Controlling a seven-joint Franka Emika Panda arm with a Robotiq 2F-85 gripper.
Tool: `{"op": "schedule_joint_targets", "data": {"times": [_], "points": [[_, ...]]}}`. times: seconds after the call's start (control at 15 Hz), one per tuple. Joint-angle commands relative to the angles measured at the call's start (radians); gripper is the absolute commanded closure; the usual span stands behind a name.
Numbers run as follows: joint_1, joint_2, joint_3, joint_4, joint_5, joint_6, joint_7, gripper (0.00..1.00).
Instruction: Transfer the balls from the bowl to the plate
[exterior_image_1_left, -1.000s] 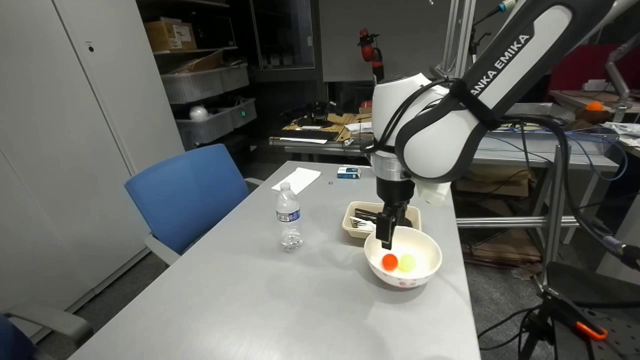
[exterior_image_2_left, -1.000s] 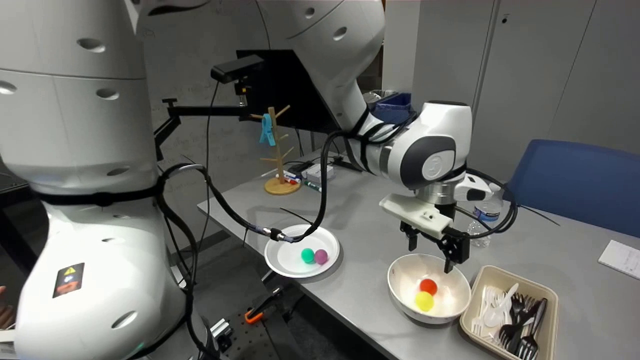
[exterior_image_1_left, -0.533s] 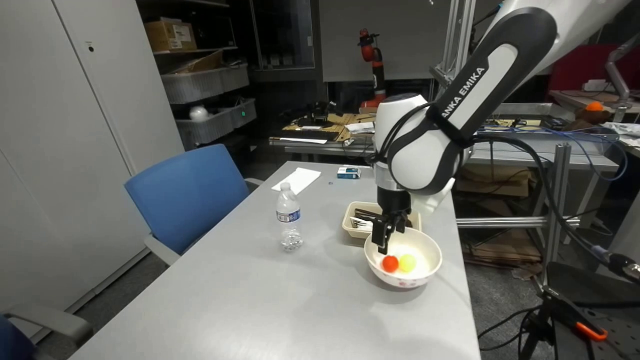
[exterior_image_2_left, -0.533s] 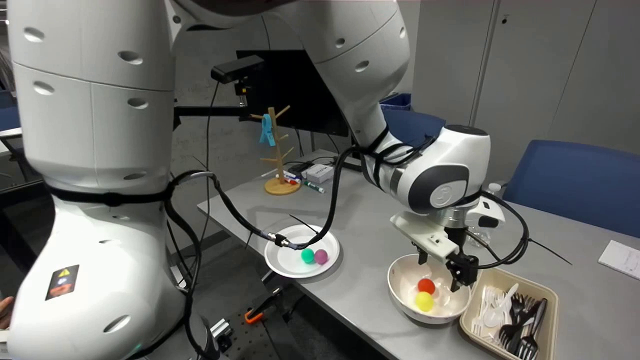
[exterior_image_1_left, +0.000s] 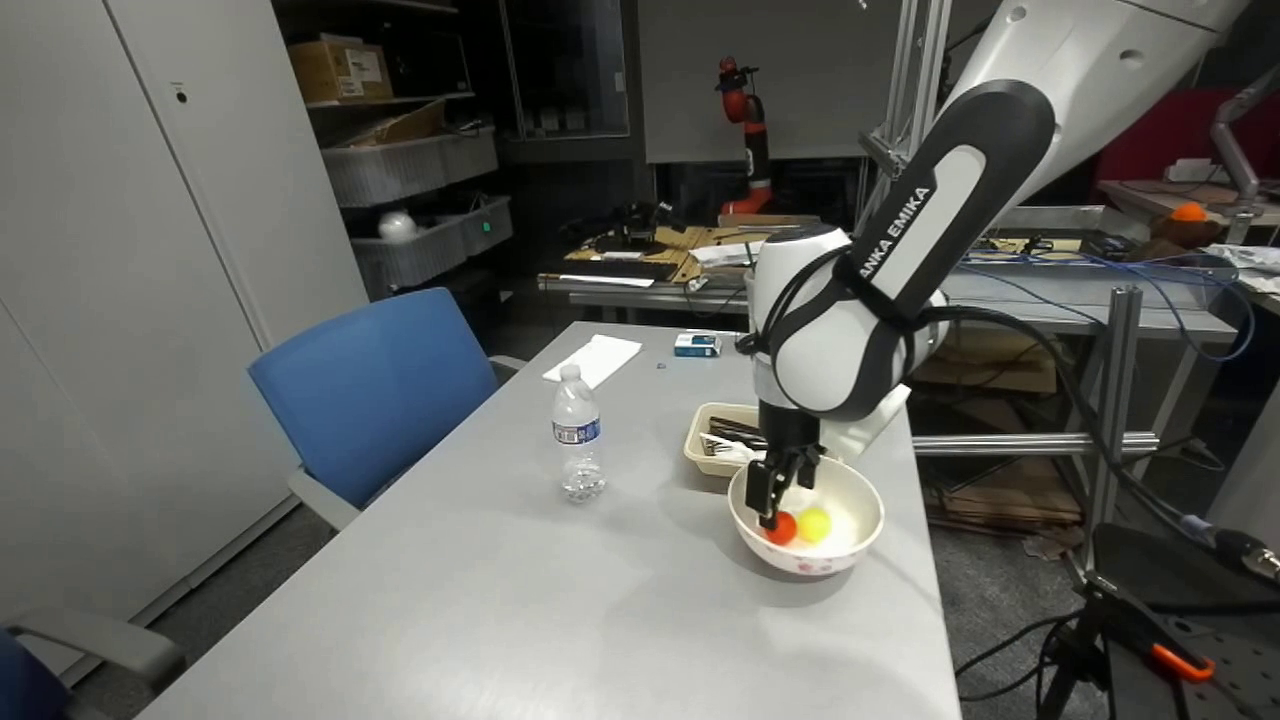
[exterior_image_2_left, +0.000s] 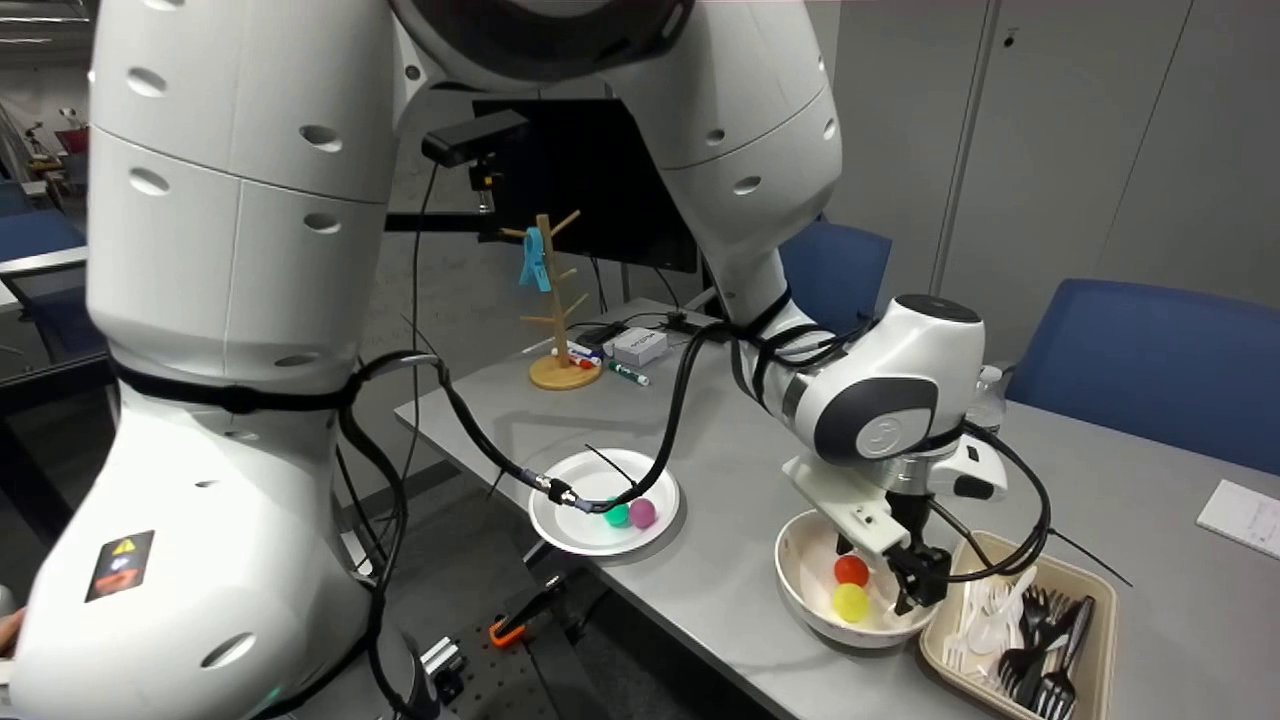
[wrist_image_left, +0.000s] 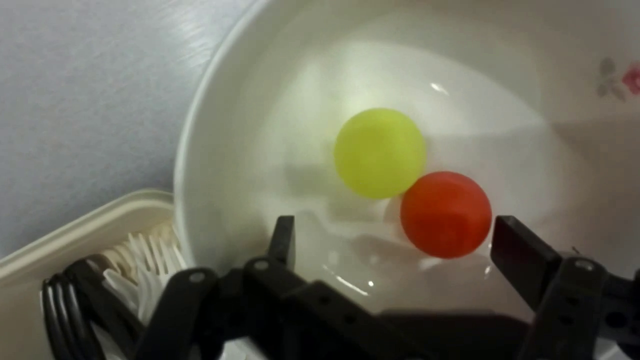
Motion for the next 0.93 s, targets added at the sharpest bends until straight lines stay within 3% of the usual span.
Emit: {"op": "schedule_joint_targets", "data": {"times": [0.0, 0.67, 0.8, 0.87], "points": [[-0.026, 0.036, 0.022, 0.022, 0.037, 0.013, -0.003, 0.00], [-0.028, 0.062, 0.029, 0.023, 0.047, 0.011, 0.005, 0.07], [-0.028, 0.064, 0.030, 0.016, 0.045, 0.016, 0.005, 0.32], [-0.027, 0.062, 0.030, 0.014, 0.044, 0.018, 0.004, 0.36]]}}
